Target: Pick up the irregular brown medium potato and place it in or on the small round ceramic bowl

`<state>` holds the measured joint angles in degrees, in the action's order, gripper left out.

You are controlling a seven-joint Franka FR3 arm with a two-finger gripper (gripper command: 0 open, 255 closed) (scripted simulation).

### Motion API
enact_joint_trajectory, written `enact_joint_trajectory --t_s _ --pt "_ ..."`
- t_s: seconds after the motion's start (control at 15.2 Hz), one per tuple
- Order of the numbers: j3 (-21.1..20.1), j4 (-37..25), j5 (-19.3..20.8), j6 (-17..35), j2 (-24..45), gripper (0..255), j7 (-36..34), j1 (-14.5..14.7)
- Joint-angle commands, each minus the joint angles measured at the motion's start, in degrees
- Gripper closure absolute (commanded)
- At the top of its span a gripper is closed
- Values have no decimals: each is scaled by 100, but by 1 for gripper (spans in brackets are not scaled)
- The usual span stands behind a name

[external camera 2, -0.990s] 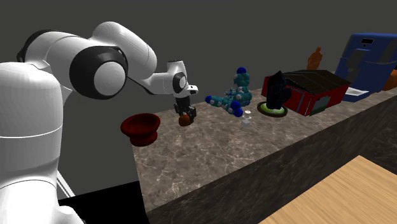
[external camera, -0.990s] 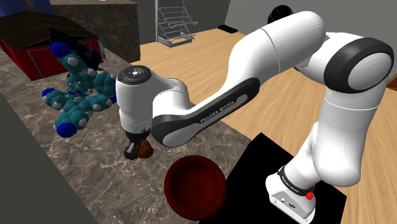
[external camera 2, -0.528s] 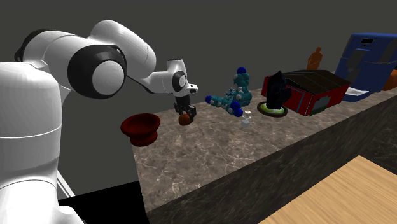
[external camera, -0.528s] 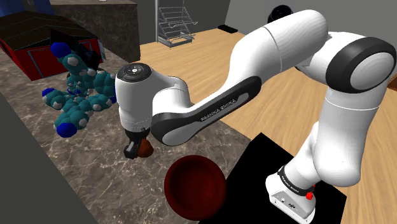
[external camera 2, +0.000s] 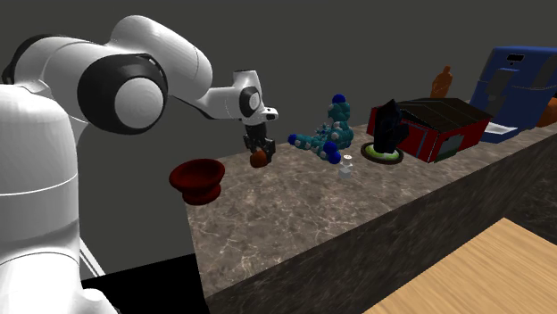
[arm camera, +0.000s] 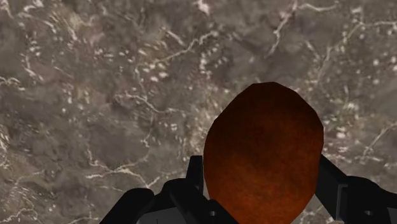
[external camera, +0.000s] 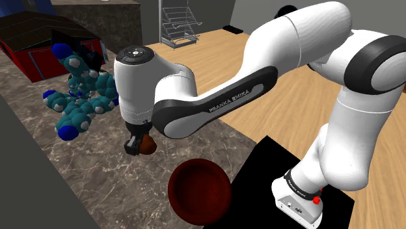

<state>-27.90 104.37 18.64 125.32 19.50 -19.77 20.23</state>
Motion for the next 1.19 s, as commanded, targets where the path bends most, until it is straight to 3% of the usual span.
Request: enact_joint_trajectory --t_s 0.0,1.12 --pt "-26 -68 -61 -134 -76 255 46 -13" --pt "-148 -878 -404 -1264 -473 255 363 -56"
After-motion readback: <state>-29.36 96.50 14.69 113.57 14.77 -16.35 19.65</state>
